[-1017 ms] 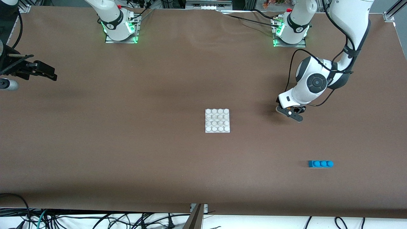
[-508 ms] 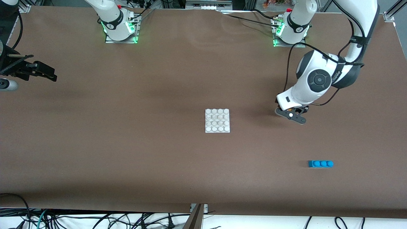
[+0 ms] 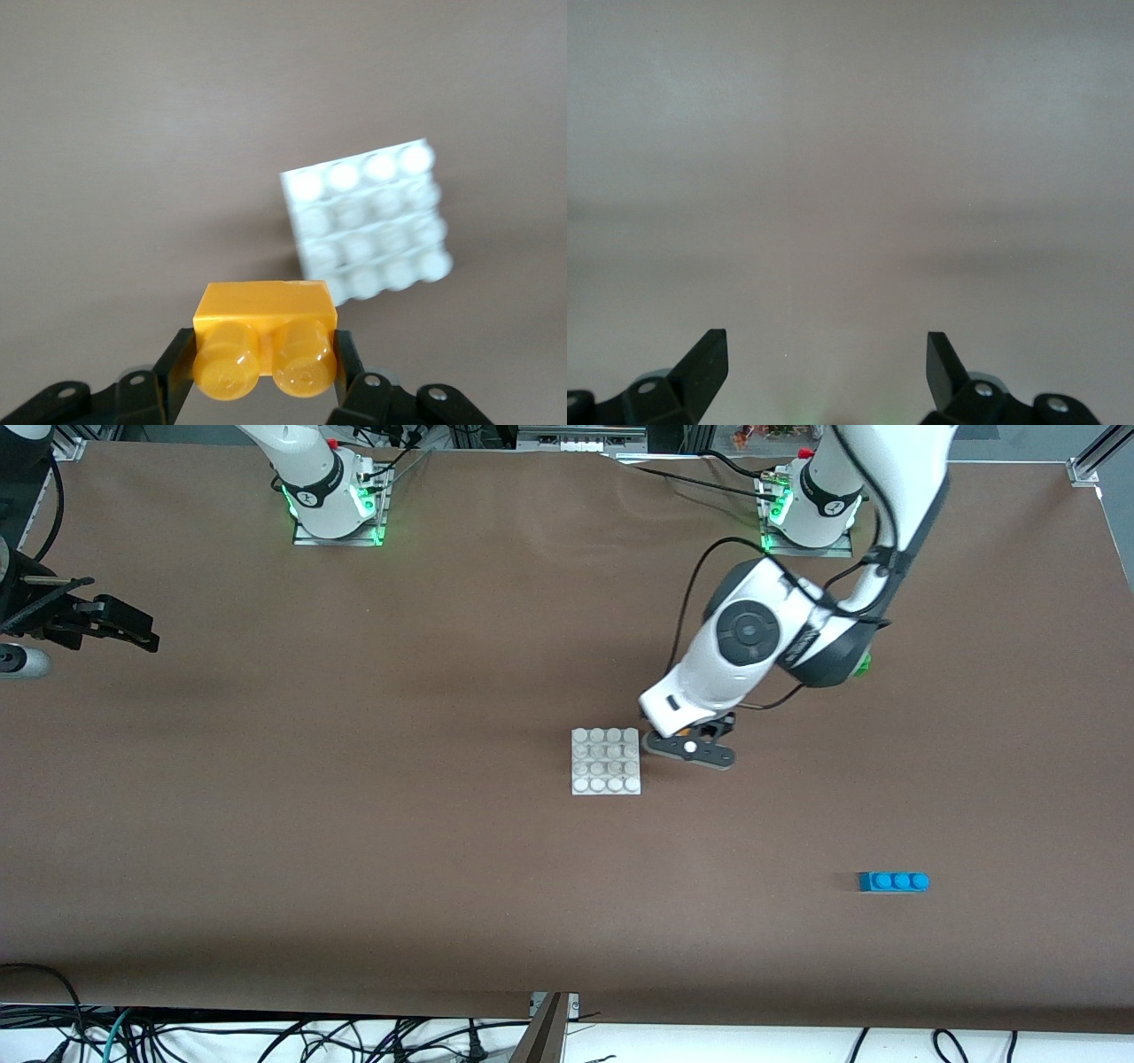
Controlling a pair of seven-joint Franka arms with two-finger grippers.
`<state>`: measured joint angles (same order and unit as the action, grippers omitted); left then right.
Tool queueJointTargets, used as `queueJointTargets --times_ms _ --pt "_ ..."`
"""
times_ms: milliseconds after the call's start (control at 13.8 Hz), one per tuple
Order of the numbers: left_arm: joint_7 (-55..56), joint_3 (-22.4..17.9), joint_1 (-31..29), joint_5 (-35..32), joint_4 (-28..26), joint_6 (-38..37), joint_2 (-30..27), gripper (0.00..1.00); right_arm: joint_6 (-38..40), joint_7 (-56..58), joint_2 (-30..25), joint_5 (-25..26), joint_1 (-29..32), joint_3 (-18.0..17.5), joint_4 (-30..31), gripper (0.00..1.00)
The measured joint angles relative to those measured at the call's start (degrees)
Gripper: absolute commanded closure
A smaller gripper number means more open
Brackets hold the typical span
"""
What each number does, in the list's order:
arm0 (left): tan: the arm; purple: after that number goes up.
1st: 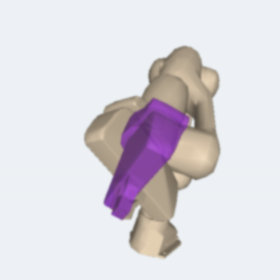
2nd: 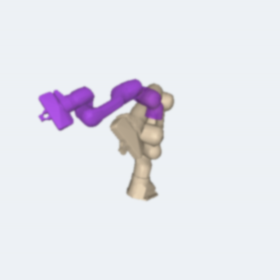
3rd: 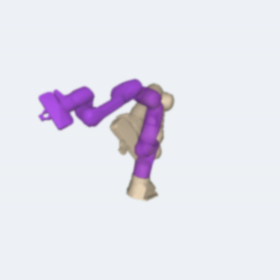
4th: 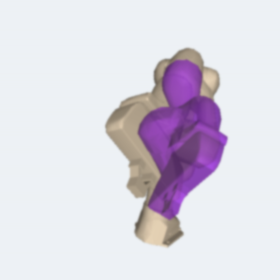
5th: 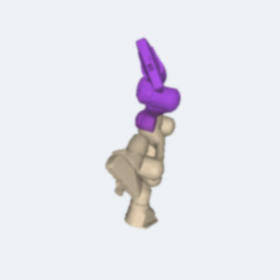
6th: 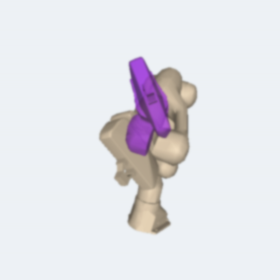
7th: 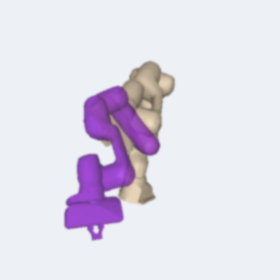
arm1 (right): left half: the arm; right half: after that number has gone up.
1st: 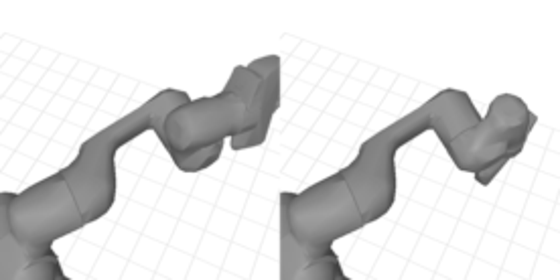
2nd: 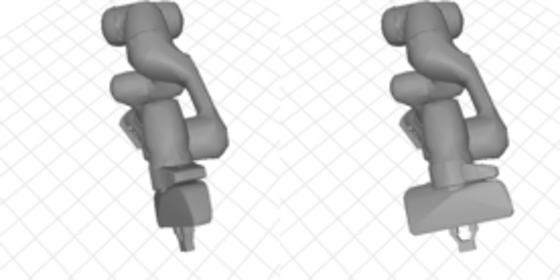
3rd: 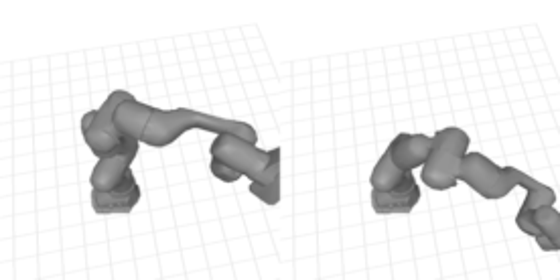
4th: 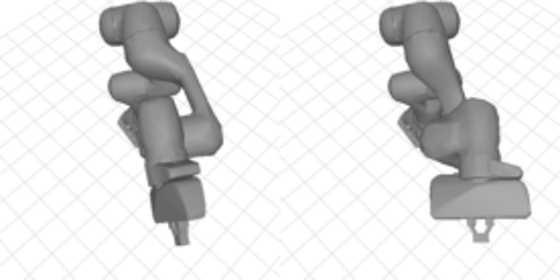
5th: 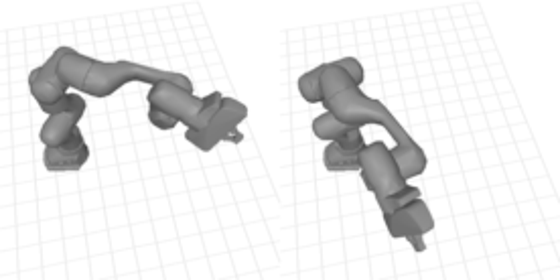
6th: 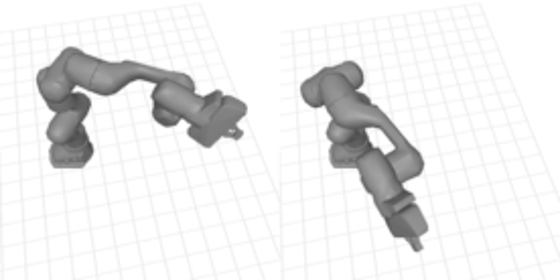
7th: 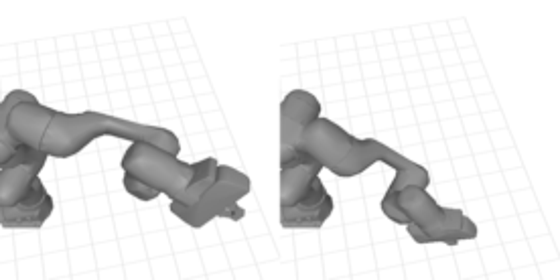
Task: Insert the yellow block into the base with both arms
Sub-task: 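Carry the yellow block with the left gripper over the base plate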
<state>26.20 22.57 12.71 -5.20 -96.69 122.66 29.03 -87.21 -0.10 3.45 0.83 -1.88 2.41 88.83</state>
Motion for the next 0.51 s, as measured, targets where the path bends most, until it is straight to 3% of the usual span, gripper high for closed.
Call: queueJointTargets --times_ms 291,508 --pt "7.7 -0.8 5.9 0.0 7.8 0.0 9.1 0.64 0.0 0.0 0.0 0.0 0.0 0.0 0.0 0.01" --pt "8.0 -0.8 6.4 0.0 9.4 0.0 12.4 0.64 0.0 0.0 0.0 0.0 0.0 0.0 0.0 0.01"
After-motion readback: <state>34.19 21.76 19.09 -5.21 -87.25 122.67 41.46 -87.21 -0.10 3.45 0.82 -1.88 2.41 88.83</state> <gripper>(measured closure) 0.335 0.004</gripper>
